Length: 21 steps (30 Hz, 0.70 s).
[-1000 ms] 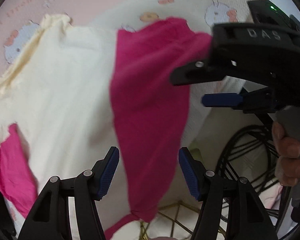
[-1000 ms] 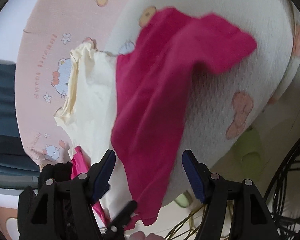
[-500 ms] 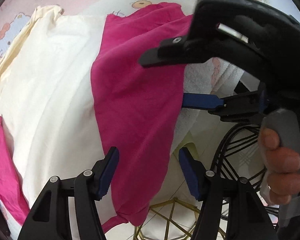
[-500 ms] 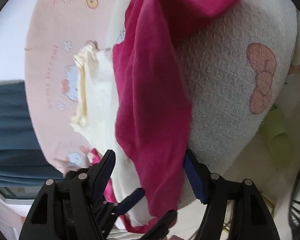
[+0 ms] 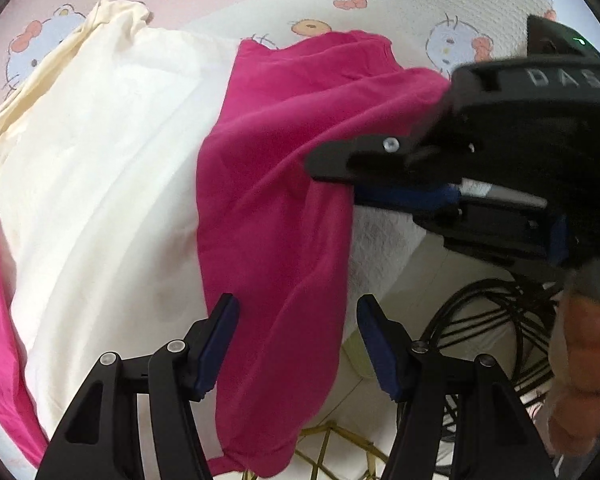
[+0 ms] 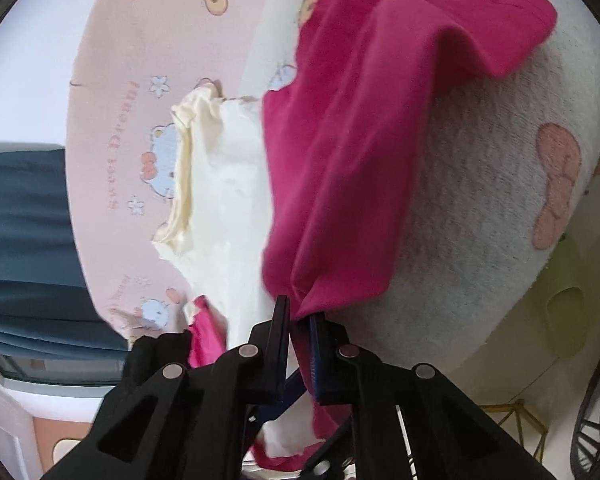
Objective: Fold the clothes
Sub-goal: 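Grasp the magenta panel with the right gripper while the left gripper grasps beside it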
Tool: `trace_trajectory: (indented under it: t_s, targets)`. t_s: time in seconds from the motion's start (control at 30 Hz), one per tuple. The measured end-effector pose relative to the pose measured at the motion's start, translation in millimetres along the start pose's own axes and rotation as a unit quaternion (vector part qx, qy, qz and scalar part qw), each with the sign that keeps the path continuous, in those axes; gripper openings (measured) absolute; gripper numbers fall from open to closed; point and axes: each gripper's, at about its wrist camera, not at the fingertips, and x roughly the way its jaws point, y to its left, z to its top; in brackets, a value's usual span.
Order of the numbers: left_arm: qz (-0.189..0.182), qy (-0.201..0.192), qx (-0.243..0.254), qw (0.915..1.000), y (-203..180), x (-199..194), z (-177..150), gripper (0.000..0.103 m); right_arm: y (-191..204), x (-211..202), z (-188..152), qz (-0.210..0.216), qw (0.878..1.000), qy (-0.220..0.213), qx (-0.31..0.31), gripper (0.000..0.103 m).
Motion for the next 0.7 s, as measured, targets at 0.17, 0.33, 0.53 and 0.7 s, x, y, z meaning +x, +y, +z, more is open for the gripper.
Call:
trace_trajectory:
  t_s: [0.17, 0.33, 0.53, 0.7]
  targets:
    - [0.02, -0.002, 0.021, 0.9996, -8.2, 6.4, 6.0, 0.019, -5.0, -1.4, 1.8, -0.007, 1.0, 0.006, 0.008, 0.008]
    - [-0.008, 0.012, -0.016, 0.9998, 1.2, 6.0, 11.8, 0.016, -27.8, -13.8, 10.2, -0.004, 0.998, -0.015, 0.055, 0.029]
    - [-0.026, 0.021, -0.037, 0.9988, 10.4, 4.3, 12.6, 0.016, -35.3, -43.3, 25.7, -0.01, 0.995, -0.089, 0.05, 0.064]
    - [-0.021, 0.021, -0.024, 0.9993, 3.2, 5.3, 16.0, 0.016, -40.1, -46.4, 53.4, -0.007, 0.99, -0.111, 0.083, 0.064]
